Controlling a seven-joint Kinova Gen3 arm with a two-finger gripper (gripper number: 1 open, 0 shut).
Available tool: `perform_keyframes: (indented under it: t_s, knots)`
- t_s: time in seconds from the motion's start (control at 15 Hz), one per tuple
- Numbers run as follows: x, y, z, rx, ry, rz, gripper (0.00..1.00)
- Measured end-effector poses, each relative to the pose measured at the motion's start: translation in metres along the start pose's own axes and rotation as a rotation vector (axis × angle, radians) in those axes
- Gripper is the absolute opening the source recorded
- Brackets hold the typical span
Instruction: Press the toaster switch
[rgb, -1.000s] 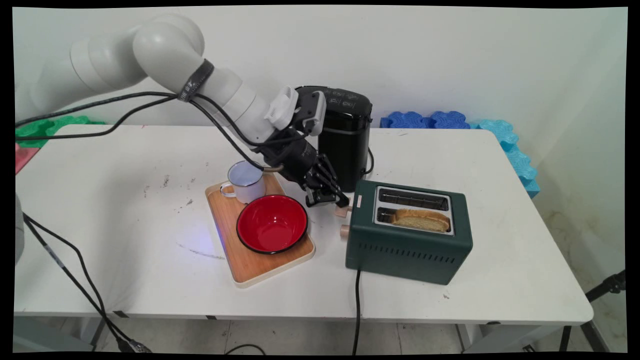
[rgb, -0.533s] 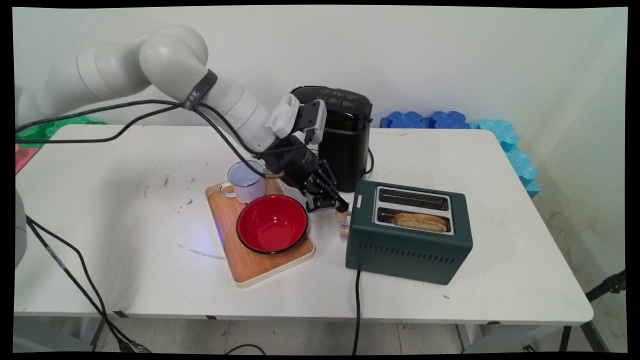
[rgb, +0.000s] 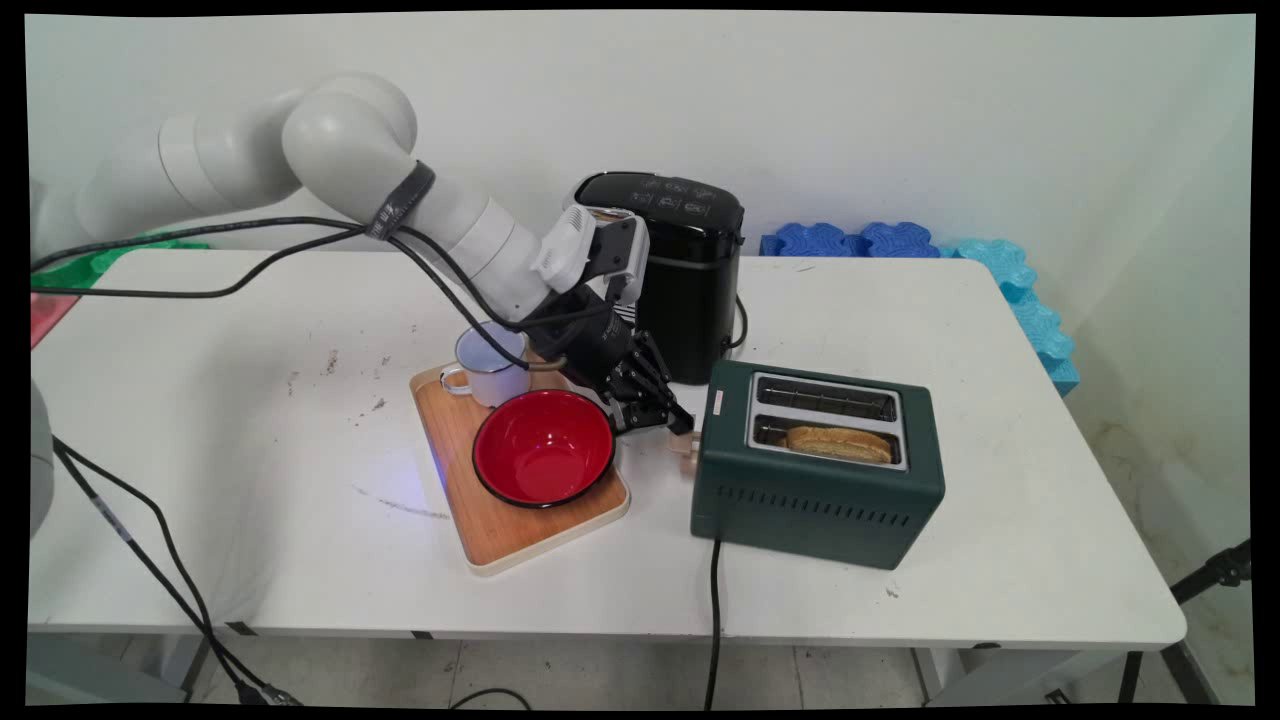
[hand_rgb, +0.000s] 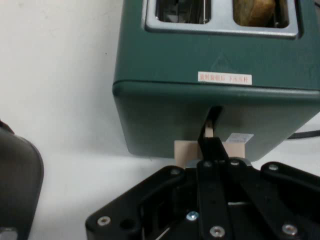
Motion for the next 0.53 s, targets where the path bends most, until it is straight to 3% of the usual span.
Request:
perform_keyframes:
  t_s: [0.53]
  knots:
    - [-0.0079, 0.0017, 0.0066, 0.005, 0.009, -0.01, 0.0]
